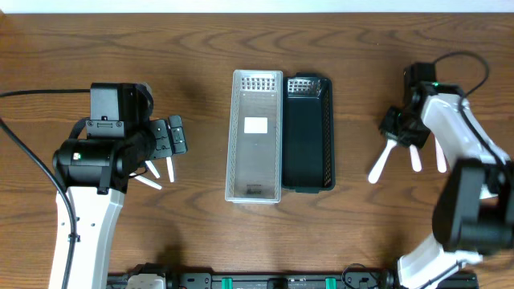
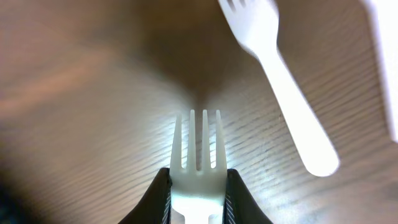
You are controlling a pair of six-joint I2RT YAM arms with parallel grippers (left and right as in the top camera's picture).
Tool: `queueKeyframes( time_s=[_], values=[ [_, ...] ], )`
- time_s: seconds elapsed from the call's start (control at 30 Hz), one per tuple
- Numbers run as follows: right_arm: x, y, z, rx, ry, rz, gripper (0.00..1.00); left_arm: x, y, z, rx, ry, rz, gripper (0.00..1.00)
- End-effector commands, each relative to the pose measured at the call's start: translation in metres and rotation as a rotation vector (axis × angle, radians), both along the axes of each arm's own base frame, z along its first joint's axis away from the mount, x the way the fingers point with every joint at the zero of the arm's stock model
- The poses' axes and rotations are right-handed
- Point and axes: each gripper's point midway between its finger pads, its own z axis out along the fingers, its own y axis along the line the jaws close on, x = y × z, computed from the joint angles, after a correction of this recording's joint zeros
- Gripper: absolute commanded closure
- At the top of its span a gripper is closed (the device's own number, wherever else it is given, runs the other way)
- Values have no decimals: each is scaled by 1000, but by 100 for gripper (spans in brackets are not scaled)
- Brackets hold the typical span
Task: Pack container
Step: 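Grasp the white fork and place it in the black basket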
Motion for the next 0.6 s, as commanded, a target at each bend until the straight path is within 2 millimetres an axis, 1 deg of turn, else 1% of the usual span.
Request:
queueKeyframes(
  time_s=[0.0,0.07,0.13,0.17,0.2,0.23,0.3,0.37,0.47,0.5,0.57],
  values=[
    [25,29,89,-32,-255,137,99,3,1,6,9,-14,-10,2],
    [27,55,122,-31,-346,217,99,3,1,6,9,-14,-10,2],
    [26,82,142,-19,-403,288,99,3,1,6,9,-14,-10,2],
    [25,92,145,-14,-413,312,99,2,1,6,9,-13,-10,2],
    [23,107,147,-6,-419,349,99,2,1,6,9,-13,-10,2],
    [21,117,147,2,-419,371,99,2,1,6,9,-13,-10,2],
    [19,138,138,12,-399,421,99,3,1,6,9,-14,-10,2],
    [17,153,127,17,-371,459,99,3,1,6,9,-14,-10,2],
    [17,175,101,18,-309,512,99,3,1,6,9,-14,-10,2],
    [18,182,89,16,-282,528,99,3,1,6,9,-14,-10,2],
    [18,190,69,14,-237,543,99,3,1,6,9,-14,-10,2]
  ],
)
